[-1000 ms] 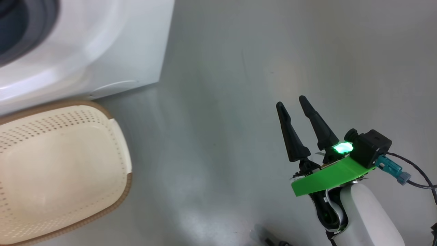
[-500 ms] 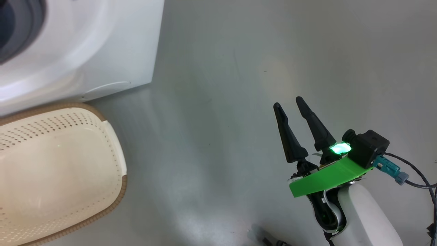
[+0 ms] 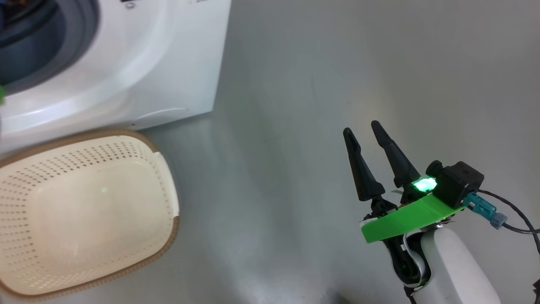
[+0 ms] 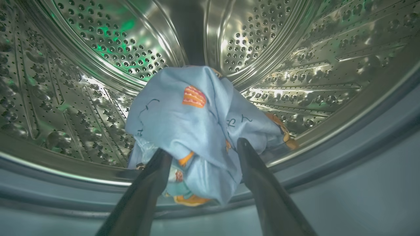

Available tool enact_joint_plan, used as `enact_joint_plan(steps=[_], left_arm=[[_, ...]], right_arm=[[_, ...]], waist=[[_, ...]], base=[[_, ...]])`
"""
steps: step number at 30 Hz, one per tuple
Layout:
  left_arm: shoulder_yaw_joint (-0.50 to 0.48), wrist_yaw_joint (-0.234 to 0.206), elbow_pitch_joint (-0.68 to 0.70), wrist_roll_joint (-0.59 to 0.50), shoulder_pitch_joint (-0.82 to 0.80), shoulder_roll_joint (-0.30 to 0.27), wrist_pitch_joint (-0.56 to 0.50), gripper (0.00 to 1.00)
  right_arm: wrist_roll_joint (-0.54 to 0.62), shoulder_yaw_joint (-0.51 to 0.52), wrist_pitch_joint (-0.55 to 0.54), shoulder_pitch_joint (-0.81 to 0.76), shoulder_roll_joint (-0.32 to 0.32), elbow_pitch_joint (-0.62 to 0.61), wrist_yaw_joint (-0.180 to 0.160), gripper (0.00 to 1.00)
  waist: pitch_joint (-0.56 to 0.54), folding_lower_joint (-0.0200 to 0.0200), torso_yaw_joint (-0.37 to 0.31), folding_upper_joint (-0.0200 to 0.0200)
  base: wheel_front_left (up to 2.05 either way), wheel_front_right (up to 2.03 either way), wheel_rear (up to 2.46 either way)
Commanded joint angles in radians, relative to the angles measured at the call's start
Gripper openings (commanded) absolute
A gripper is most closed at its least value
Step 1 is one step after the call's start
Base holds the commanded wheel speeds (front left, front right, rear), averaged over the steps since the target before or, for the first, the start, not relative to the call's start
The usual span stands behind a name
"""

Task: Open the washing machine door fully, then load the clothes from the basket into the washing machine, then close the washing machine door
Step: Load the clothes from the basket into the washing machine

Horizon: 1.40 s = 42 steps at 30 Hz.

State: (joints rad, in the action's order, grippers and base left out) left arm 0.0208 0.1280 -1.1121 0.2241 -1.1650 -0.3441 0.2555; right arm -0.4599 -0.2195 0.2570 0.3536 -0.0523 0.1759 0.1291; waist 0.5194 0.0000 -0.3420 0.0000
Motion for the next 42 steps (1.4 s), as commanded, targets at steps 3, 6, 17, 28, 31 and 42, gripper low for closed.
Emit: enact_joint_plan(steps=[3, 6, 17, 28, 31, 42], left_arm=[[-0.025, 0.002, 0.095, 0.029, 0.082, -0.009, 0.006, 1.0], [-0.023, 0.002, 0.165, 0.042, 0.153, 0.015, 0.006, 1.0], [-0.058, 0.003, 0.382, 0.094, 0.395, 0.082, 0.006, 1.0], [-0.095, 0.003, 0.558, 0.026, 0.621, 0.122, 0.006, 1.0], [-0.114, 0.003, 0.604, 0.013, 0.676, 0.135, 0.006, 1.0], [-0.156, 0.003, 0.75, -0.002, 0.892, 0.175, 0.006, 1.0]], right_arm=[[0.016, -0.008, 0.005, -0.022, -0.003, -0.014, 0.002, 1.0], [0.019, -0.002, 0.005, -0.025, -0.014, -0.011, 0.002, 1.0], [0.02, 0.018, 0.005, -0.06, -0.063, -0.002, 0.002, 1.0], [0.019, 0.045, 0.005, -0.117, -0.105, 0.002, 0.002, 1.0], [0.017, 0.049, 0.005, -0.131, -0.113, 0.004, 0.002, 1.0], [0.012, 0.057, 0.005, -0.185, -0.136, 0.005, 0.002, 1.0]], waist=[[-0.038, 0.0, 0.036, 0.0], [-0.062, 0.0, 0.052, 0.0], [-0.152, 0.0, 0.107, 0.0], [-0.233, 0.0, 0.161, 0.0], [-0.252, 0.0, 0.171, 0.0], [-0.324, 0.0, 0.186, 0.0]], base=[[0.0, 0.0, 0.0], [0.0, 0.0, 0.0], [0.0, 0.0, 0.0], [0.0, 0.0, 0.0], [0.0, 0.0, 0.0], [0.0, 0.0, 0.0]])
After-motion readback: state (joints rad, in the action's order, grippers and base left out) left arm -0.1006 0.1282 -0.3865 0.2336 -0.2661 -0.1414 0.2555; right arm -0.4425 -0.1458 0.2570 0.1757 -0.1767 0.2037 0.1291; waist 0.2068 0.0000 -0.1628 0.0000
